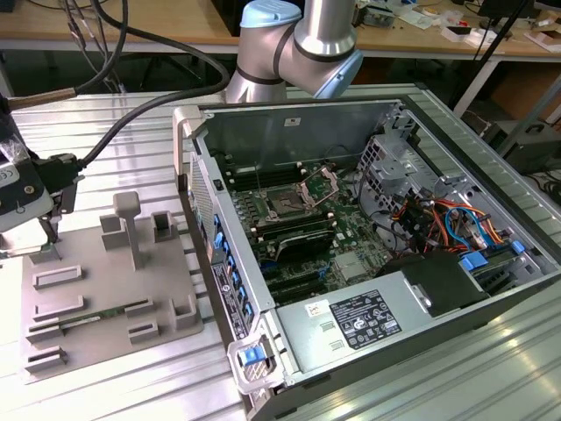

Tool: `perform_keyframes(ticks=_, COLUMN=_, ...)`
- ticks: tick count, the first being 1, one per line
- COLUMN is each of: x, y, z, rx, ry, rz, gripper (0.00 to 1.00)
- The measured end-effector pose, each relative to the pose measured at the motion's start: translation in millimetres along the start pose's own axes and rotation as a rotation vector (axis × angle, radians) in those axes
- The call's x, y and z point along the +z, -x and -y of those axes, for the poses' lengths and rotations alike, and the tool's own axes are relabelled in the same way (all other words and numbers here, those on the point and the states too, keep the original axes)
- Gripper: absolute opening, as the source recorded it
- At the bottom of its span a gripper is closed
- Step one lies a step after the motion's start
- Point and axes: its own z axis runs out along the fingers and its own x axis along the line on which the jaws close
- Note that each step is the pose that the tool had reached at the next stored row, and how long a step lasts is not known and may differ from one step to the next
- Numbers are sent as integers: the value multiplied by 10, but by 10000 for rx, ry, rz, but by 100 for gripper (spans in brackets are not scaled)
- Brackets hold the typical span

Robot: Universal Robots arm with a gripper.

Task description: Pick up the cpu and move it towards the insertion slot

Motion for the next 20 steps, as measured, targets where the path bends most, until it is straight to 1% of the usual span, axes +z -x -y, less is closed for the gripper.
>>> perform_keyframes(ticks=8, x=-41, y=0, z=-2, rx=0, ry=1, rz=1, gripper=54)
perform_keyframes(ticks=20, x=-80, y=0, z=-4, rx=0, ry=1, rz=1, gripper=54)
